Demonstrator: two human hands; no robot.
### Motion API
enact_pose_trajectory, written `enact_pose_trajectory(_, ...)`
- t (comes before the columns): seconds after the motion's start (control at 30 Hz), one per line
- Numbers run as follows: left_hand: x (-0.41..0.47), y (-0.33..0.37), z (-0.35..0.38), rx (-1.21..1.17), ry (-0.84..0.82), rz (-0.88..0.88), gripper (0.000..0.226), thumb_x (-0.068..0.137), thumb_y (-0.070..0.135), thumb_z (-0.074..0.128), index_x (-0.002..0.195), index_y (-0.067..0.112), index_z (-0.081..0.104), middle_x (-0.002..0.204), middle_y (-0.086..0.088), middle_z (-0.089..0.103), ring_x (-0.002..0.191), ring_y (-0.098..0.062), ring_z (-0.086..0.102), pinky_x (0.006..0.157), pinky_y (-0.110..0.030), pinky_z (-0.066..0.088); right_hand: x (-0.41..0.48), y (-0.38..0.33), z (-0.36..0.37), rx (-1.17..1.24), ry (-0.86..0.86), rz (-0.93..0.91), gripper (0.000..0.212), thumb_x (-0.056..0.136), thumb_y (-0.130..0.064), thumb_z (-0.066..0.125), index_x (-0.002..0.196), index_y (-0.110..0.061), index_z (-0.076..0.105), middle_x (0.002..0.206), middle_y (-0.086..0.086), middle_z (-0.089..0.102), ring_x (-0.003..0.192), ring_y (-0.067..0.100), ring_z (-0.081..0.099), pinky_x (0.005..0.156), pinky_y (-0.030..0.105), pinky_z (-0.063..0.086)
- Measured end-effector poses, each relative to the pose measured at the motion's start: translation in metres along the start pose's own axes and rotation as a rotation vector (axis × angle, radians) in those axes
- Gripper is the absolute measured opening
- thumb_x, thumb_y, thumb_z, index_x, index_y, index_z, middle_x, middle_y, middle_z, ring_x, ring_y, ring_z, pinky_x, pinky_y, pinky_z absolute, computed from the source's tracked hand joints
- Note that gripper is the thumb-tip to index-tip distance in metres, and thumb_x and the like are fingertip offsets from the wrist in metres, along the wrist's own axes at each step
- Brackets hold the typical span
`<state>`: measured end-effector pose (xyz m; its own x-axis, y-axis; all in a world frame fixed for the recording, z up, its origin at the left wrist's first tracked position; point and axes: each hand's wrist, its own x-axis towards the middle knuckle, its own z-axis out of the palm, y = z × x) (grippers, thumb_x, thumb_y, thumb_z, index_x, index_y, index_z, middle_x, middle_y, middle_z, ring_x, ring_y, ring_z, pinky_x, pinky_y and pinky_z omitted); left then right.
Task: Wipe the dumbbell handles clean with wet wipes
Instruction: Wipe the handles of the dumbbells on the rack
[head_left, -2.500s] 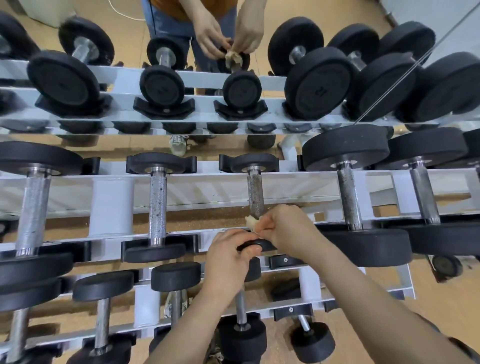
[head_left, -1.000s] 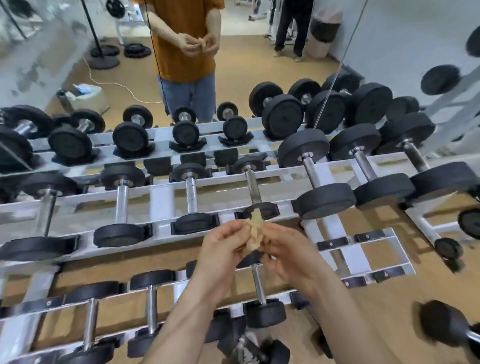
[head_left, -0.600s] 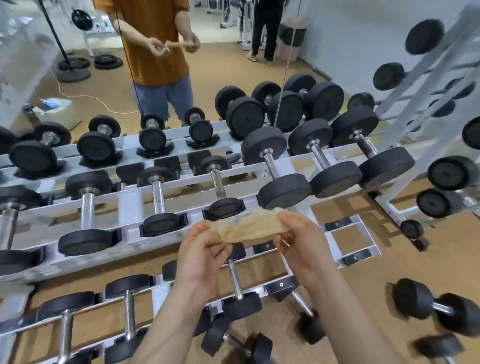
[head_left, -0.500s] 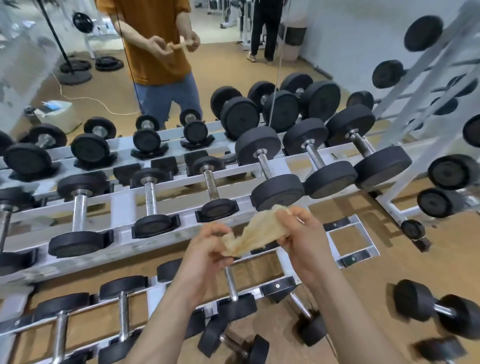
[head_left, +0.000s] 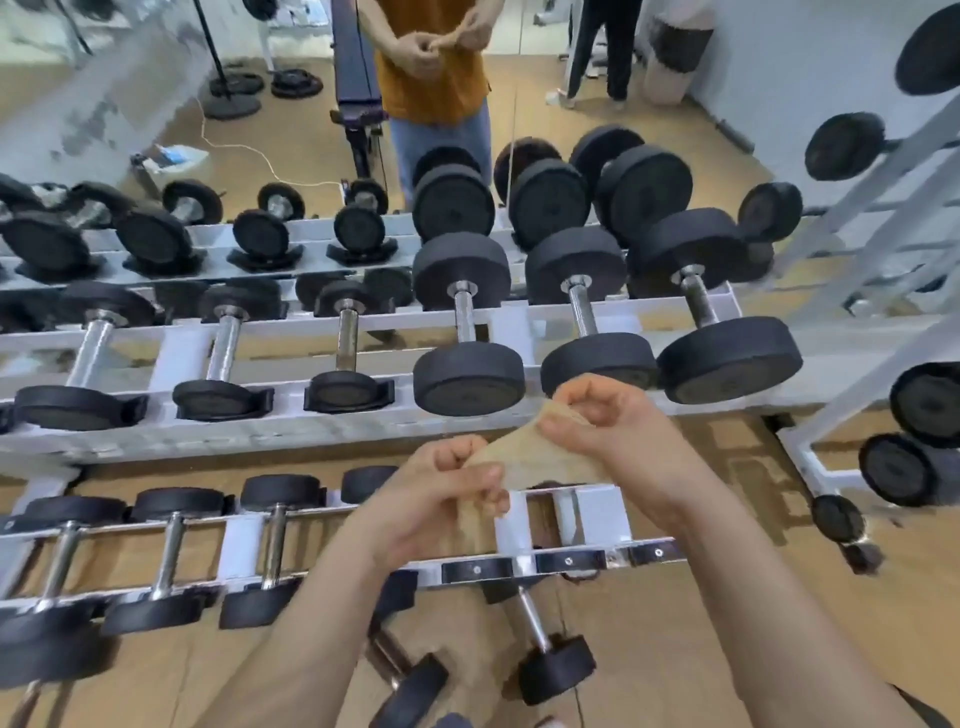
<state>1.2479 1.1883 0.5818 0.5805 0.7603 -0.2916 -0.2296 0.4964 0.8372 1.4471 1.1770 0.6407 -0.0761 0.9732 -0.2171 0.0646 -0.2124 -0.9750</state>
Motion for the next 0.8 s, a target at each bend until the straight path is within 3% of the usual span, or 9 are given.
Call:
enact_pose_trajectory(0.1,0.006,0.005,0.001,-0.061,0.059,-0.026,0.011,0.081,0.01,0.071,0.08,0.008,0.06,0.068,-0.006,0.058,0.061,-0.018,0.054,0.063,-0.027,0.05,0.013,0.01,-0.021,-0.036,0.022,-0.017,0.021,0.084,-0.006,0.071,0.078,-0.021,0.057,0.077,-0.001,0.061,0.069,0.01,0.053,0.068,0.027,0.042)
enact_pose_trajectory(0.23,0.027,0.006,-0.001,0.085,0.397,0.014,0.032,0.084,0.006,0.071,0.06,0.021,0.056,0.06,0.001,0.053,0.057,-0.014,0.047,0.059,-0.028,0.037,0.033,0.022,-0.026,-0.335,0.166,-0.158,0.026,0.086,-0.005,0.065,0.074,-0.018,0.046,0.072,-0.007,0.051,0.06,0.004,0.04,0.058,0.017,0.034)
enact_pose_trajectory(0.3,0.041,0.007,-0.005,0.144,0.544,0.035,0.038,0.084,0.001,0.068,0.059,0.024,0.052,0.056,0.006,0.047,0.054,-0.012,0.043,0.055,-0.024,0.035,0.044,0.024,-0.018,-0.524,0.228,-0.281,0.03,0.083,0.0,0.062,0.073,-0.022,0.043,0.07,-0.009,0.05,0.063,0.008,0.042,0.057,0.016,0.034)
enact_pose_trajectory(0.4,0.066,0.019,-0.01,0.201,0.687,0.079,0.027,0.079,0.01,0.069,0.062,0.027,0.056,0.068,0.001,0.053,0.066,-0.018,0.049,0.065,-0.03,0.04,0.071,0.025,-0.001,-0.555,0.262,-0.34,0.027,0.082,-0.005,0.063,0.076,-0.026,0.048,0.072,-0.011,0.053,0.07,0.008,0.048,0.062,0.016,0.037)
enact_pose_trajectory(0.5,0.094,0.037,-0.017,0.073,0.625,0.102,0.013,0.081,0.012,0.069,0.075,0.022,0.062,0.073,-0.005,0.058,0.067,-0.02,0.05,0.063,-0.03,0.04,0.103,0.022,0.021,-0.367,0.111,-0.178,0.012,0.086,-0.025,0.068,0.092,-0.033,0.061,0.09,-0.017,0.064,0.084,0.001,0.057,0.071,0.012,0.042)
enact_pose_trajectory(0.57,0.11,0.051,-0.028,-0.038,0.538,0.096,0.006,0.087,0.01,0.063,0.088,0.009,0.068,0.083,-0.013,0.064,0.074,-0.023,0.052,0.062,-0.028,0.04,0.127,0.023,0.029,-0.292,0.033,-0.076,0.027,0.083,-0.027,0.073,0.108,-0.034,0.064,0.107,-0.019,0.065,0.099,-0.004,0.057,0.078,0.006,0.041)
enact_pose_trajectory(0.6,0.117,0.056,-0.035,-0.073,0.519,0.084,0.013,0.089,0.011,0.061,0.095,0.004,0.07,0.09,-0.018,0.065,0.08,-0.026,0.055,0.064,-0.028,0.043,0.14,0.024,0.031,-0.291,0.051,-0.062,0.03,0.081,-0.025,0.076,0.109,-0.032,0.065,0.108,-0.02,0.064,0.099,-0.006,0.057,0.078,0.003,0.04)
enact_pose_trajectory(0.73,0.14,0.072,-0.059,0.012,0.485,0.023,0.022,0.096,0.012,0.053,0.11,0.009,0.071,0.101,-0.016,0.072,0.088,-0.025,0.064,0.073,-0.026,0.051,0.19,0.03,0.029,-0.346,0.176,-0.087,0.027,0.083,-0.011,0.072,0.085,-0.037,0.064,0.089,-0.02,0.067,0.08,-0.004,0.061,0.07,0.005,0.041)
enact_pose_trajectory(0.8,0.151,0.074,-0.071,0.258,0.554,0.037,0.023,0.097,0.011,0.053,0.109,0.018,0.072,0.102,-0.002,0.074,0.1,-0.017,0.066,0.083,-0.025,0.052,0.215,0.035,0.027,-0.411,0.184,-0.093,0.027,0.086,-0.009,0.068,0.082,-0.035,0.063,0.085,-0.018,0.067,0.077,-0.004,0.059,0.069,0.006,0.041)
